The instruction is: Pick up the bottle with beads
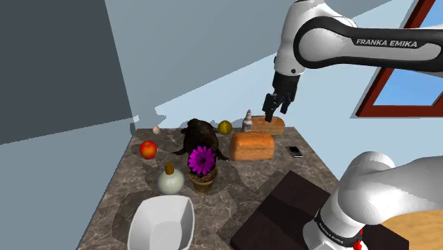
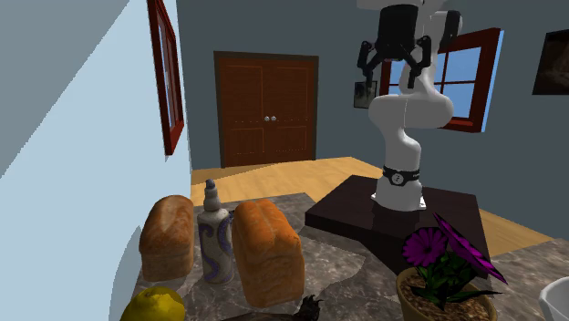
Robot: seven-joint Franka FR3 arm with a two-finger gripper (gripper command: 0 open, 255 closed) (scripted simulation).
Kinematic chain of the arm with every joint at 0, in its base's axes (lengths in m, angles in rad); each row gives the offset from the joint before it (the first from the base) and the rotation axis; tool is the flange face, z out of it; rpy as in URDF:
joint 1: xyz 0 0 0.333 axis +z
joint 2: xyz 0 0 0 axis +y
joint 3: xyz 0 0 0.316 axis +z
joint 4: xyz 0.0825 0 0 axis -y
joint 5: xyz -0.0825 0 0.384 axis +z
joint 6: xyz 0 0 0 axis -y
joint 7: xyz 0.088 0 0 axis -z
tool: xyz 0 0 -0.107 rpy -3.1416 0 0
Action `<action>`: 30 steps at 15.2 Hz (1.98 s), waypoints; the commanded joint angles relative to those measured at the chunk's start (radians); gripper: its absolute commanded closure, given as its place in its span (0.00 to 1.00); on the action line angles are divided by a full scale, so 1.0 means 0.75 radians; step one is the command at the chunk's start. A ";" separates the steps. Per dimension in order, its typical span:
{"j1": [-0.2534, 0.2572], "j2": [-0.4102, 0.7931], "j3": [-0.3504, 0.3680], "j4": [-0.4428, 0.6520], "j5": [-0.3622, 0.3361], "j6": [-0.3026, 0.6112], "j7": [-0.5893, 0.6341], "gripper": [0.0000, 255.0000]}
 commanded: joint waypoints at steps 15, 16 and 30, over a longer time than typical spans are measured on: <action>-0.181 0.536 0.010 -0.041 -0.205 0.654 0.221 0.00; -0.196 0.582 0.010 -0.029 -0.225 0.694 0.242 0.00; -0.347 1.234 -0.055 0.314 -0.555 1.061 0.595 0.00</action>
